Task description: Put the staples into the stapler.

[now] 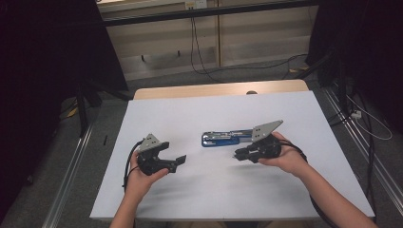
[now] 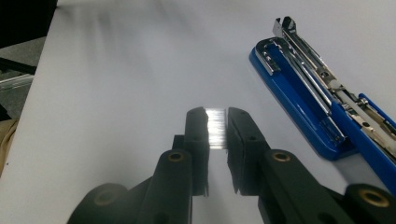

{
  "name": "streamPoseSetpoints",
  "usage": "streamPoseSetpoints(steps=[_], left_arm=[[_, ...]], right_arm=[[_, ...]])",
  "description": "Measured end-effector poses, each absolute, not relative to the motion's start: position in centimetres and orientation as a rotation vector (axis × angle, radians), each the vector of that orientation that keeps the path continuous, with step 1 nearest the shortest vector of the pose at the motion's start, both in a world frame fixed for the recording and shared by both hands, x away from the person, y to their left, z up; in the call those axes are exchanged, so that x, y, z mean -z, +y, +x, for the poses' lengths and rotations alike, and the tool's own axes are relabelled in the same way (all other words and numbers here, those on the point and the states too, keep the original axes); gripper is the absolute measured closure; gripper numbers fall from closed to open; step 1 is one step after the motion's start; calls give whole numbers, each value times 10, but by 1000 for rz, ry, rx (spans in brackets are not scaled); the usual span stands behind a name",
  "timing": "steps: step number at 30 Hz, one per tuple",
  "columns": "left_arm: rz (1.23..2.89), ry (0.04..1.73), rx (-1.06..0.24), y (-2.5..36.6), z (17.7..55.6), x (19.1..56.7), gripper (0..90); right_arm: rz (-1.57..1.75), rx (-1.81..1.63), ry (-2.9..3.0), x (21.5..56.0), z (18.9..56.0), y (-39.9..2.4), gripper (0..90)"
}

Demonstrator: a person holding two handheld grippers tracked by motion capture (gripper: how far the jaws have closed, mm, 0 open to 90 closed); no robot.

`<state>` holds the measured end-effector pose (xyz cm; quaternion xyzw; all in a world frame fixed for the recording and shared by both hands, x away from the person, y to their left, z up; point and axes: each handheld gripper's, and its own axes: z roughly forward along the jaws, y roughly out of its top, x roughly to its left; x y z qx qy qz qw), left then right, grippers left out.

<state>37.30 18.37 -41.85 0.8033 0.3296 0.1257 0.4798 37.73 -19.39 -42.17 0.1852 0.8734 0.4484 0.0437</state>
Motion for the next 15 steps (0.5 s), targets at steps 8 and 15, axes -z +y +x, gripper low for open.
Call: streamPoseSetpoints(steps=[8,15], left_arm=[[1973,797,-307,180,373,420,115],[1970,798,-298,180,373,420,112]], right_arm=[[548,-1366,2669,414,386,-189,789],[547,-1392,2668,410,395,-187,789]])
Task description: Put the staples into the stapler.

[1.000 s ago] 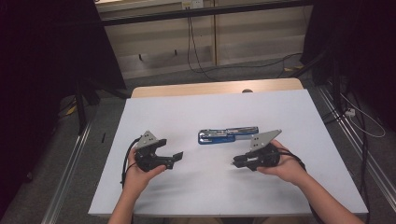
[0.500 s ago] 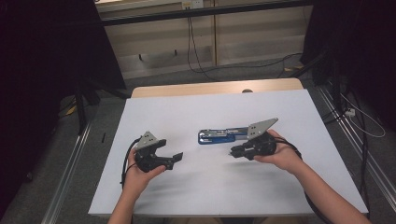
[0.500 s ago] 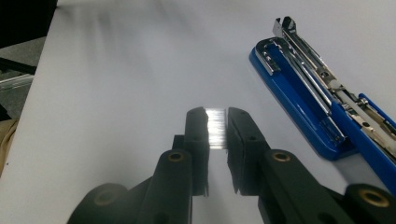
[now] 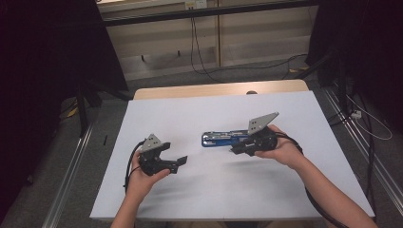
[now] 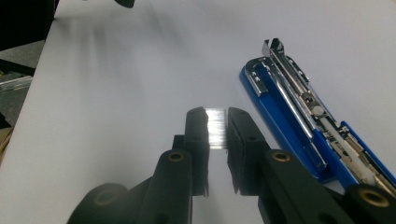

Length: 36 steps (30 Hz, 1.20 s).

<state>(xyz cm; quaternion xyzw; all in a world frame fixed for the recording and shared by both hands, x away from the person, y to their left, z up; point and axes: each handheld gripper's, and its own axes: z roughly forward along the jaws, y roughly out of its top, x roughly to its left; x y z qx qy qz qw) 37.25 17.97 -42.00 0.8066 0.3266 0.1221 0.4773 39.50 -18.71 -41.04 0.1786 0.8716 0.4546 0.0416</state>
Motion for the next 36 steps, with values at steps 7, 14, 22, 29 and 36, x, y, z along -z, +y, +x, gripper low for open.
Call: streamPoseSetpoints(steps=[7,14,22,29,36], left_arm=[[1980,783,-301,178,373,420,109],[1992,784,-279,176,372,422,101],[1977,784,-275,178,372,421,100],[1969,785,-274,179,372,420,101],[1962,778,-276,179,371,419,101]], right_arm=[[553,-1390,2648,402,406,-187,789],[552,-1404,2635,396,417,-185,789],[564,-1399,2620,394,424,-182,789],[543,-1394,2630,392,430,-177,789],[531,-1379,2630,389,438,-175,789]])
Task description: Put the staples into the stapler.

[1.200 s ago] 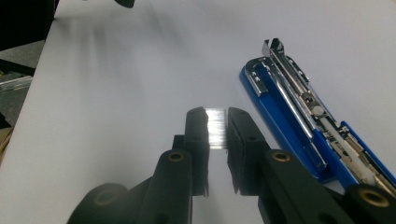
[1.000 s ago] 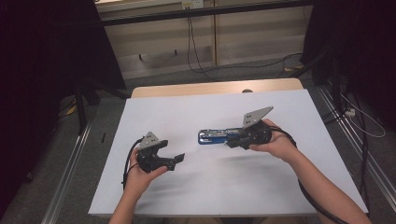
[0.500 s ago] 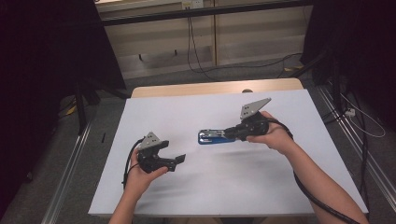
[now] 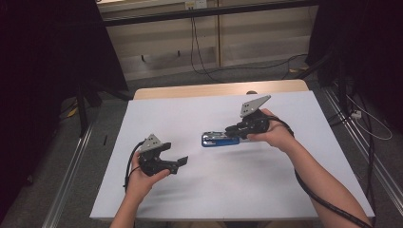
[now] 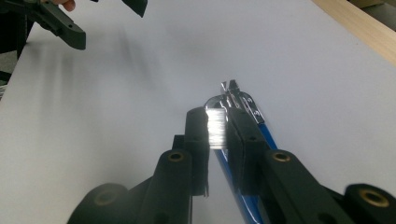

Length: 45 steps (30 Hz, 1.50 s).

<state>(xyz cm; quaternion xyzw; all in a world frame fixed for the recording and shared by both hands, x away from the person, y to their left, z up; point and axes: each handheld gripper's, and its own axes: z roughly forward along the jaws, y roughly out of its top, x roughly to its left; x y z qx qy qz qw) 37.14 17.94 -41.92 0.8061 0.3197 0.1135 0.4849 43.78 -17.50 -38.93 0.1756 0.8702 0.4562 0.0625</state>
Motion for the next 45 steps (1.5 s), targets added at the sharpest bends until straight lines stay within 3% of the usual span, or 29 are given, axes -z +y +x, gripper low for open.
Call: streamPoseSetpoints(steps=[45], left_arm=[[1983,786,-282,181,369,421,101]], right_arm=[[422,-1309,2668,393,473,-166,789]])
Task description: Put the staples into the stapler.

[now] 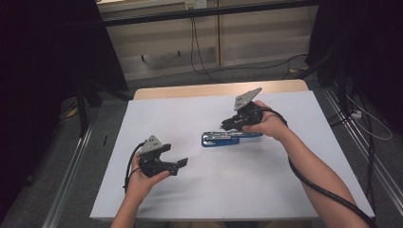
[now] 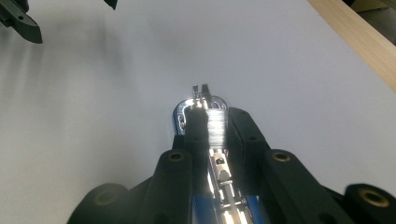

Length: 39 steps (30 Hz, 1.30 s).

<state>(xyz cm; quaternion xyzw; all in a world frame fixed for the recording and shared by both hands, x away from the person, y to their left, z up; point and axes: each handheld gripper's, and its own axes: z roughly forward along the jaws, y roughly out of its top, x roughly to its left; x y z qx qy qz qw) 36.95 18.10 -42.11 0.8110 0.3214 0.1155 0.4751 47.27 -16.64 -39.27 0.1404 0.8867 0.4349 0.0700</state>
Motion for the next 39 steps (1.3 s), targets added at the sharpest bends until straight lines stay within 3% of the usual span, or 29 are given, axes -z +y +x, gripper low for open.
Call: streamPoseSetpoints(steps=[39], left_arm=[[1995,796,-282,185,370,424,102]], right_arm=[[389,-1332,2710,402,493,-154,789]])
